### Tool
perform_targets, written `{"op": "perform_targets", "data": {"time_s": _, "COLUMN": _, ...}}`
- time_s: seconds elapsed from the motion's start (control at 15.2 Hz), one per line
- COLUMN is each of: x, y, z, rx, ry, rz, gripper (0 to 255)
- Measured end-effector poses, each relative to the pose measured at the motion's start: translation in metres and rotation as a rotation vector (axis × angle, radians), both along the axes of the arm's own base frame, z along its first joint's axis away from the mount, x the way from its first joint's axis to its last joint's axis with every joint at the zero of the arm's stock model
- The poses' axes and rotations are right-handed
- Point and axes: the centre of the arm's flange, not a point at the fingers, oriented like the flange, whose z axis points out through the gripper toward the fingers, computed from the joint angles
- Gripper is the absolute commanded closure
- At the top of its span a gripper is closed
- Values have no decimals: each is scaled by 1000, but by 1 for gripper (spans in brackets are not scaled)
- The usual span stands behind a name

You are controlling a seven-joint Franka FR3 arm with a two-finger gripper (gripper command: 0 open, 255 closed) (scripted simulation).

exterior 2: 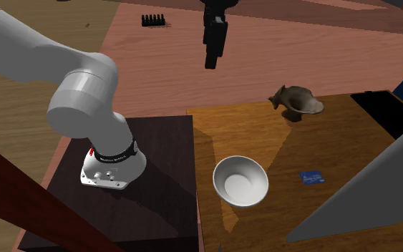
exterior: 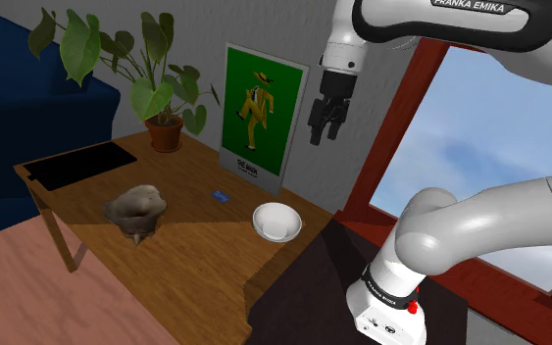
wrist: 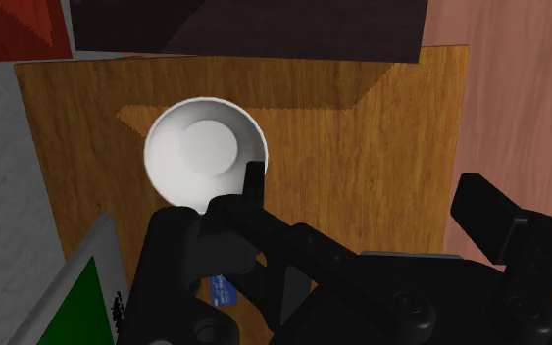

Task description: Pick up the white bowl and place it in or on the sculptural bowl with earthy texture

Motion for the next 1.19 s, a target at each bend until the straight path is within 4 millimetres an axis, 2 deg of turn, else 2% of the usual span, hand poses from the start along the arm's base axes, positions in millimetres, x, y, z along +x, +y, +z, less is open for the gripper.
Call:
{"op": "perform_targets", "data": {"time_s": 0.13, "x": 1, "y": -3, "z": -5, "rx": 1, "ry": 0, "rz": 0, "gripper": 0}}
{"op": "perform_targets", "data": {"time_s": 1.19, "x": 53, "y": -94, "z": -182, "rx": 25, "ry": -17, "rz": -8, "gripper": 0}}
